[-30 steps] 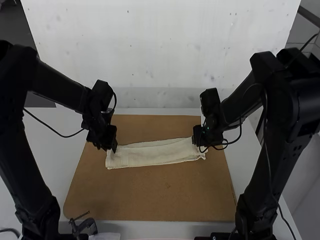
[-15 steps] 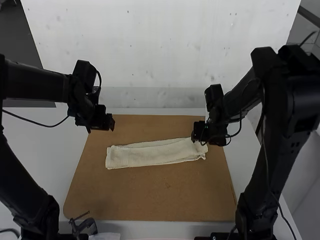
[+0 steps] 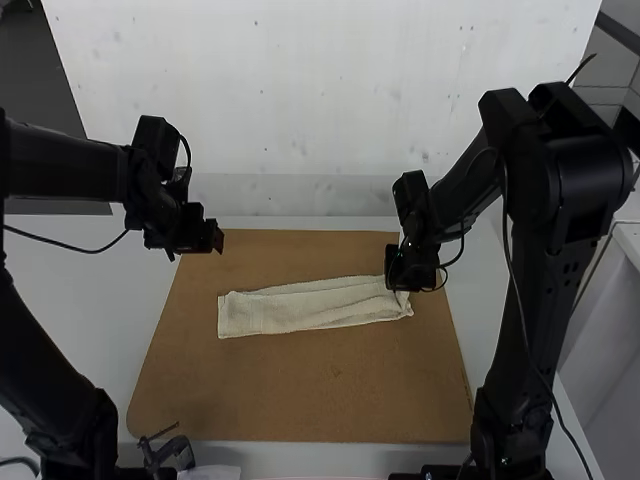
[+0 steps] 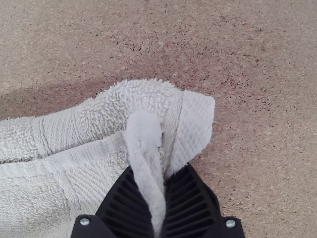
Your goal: Fold the towel.
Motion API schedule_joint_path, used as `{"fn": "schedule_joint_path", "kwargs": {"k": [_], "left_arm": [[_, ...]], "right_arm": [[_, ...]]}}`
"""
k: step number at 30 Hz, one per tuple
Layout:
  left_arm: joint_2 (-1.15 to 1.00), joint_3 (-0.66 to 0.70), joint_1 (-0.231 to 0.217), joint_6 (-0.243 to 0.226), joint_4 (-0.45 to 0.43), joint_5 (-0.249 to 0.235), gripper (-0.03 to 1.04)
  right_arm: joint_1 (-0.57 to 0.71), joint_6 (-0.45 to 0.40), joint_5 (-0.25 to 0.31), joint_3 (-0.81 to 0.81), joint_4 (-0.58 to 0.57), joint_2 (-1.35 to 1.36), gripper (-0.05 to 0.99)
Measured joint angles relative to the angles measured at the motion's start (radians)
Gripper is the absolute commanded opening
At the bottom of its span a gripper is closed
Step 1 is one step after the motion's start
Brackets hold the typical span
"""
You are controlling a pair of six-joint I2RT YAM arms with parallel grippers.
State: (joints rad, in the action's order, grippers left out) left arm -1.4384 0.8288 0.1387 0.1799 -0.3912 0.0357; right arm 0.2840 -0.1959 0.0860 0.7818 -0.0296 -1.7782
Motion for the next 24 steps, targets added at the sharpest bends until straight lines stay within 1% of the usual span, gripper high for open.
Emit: {"fn": "schedule_joint_path", "kwargs": {"k": [3, 5, 11, 13, 15, 19, 24], "left_arm": [[0.000, 0.000, -0.008, 0.000, 0.008, 0.003, 0.96], [0.000, -0.001, -0.008, 0.000, 0.014, 0.004, 0.96], [0.000, -0.001, -0.008, 0.000, 0.015, 0.010, 0.96], [0.000, -0.001, -0.008, 0.000, 0.015, 0.010, 0.96], [0.006, -0.003, -0.008, 0.000, 0.016, 0.010, 0.96], [0.041, -0.016, -0.008, 0.000, 0.015, 0.011, 0.96], [0.050, -0.027, -0.008, 0.000, 0.023, 0.011, 0.96]], "right_arm": [[-0.005, -0.003, -0.003, 0.010, -0.019, -0.002, 0.02], [-0.013, -0.003, -0.014, 0.012, -0.022, -0.002, 0.02], [-0.070, 0.016, -0.084, 0.017, -0.040, 0.001, 0.02], [-0.111, 0.038, -0.095, 0.016, -0.055, 0.008, 0.02], [-0.177, 0.066, -0.087, 0.016, -0.081, 0.023, 0.02], [-0.309, 0.131, -0.059, 0.016, -0.090, 0.045, 0.02], [-0.442, 0.220, -0.050, 0.019, -0.094, 0.048, 0.02]]}}
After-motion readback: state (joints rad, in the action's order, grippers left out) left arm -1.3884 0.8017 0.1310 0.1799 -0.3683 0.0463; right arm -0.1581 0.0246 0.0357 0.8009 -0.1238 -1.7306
